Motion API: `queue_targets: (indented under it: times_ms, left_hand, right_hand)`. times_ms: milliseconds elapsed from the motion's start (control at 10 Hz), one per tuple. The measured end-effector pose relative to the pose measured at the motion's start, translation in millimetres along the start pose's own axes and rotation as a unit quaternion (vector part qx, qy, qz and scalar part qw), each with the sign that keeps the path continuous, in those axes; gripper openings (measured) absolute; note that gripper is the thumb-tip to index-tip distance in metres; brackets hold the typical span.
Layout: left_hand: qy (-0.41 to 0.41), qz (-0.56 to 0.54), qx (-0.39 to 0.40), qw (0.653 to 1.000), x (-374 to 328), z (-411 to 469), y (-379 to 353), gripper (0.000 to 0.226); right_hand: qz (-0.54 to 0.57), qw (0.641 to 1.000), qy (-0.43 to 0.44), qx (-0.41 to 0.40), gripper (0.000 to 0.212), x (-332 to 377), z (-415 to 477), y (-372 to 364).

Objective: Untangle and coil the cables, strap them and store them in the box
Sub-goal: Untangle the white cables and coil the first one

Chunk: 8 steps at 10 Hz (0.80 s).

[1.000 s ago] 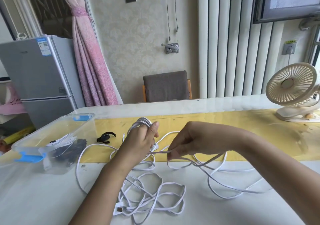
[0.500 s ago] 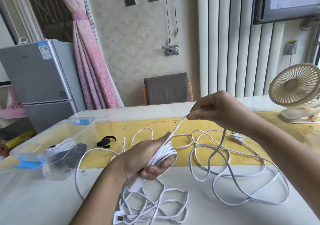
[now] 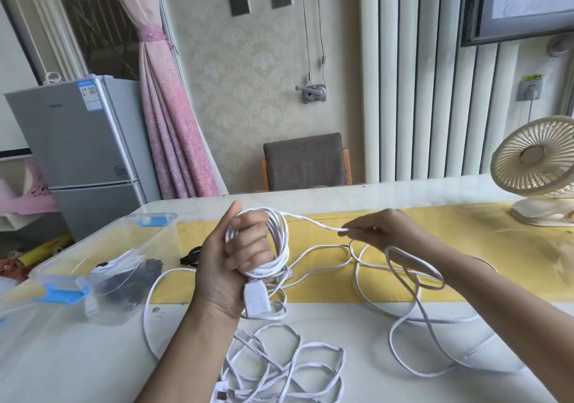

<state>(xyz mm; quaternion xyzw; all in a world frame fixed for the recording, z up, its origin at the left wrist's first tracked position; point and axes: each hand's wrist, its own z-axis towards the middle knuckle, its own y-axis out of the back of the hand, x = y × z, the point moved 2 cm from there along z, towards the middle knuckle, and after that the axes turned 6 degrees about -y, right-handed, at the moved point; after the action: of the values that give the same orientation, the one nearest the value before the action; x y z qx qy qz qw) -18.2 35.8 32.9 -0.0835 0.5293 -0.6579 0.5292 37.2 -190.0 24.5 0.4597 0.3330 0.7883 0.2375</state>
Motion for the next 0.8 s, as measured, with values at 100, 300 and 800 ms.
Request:
queue_targets:
  times_ms: [100,300,800]
  left_hand:
    - [-0.048,-0.071,-0.026,0.996,-2.7,-2.1,4.6,0.035]
    - [-0.142,-0.094,-0.083,0.982,-16.3,-6.9,17.0,0.018]
    - [-0.256,0.691,-0.275,0.618,-13.6,5.1,24.1,0.034]
  right_hand:
    - [-0.008,0.999,0.006,0.036,0.018,0.0,-3.5,-13.4]
    - [-0.037,0.993,0.064,0.095,0.021,16.2,-12.1,-38.3]
    - [-0.178,0.959,0.180,0.130,0.033,71.5,-39.6,-44.1]
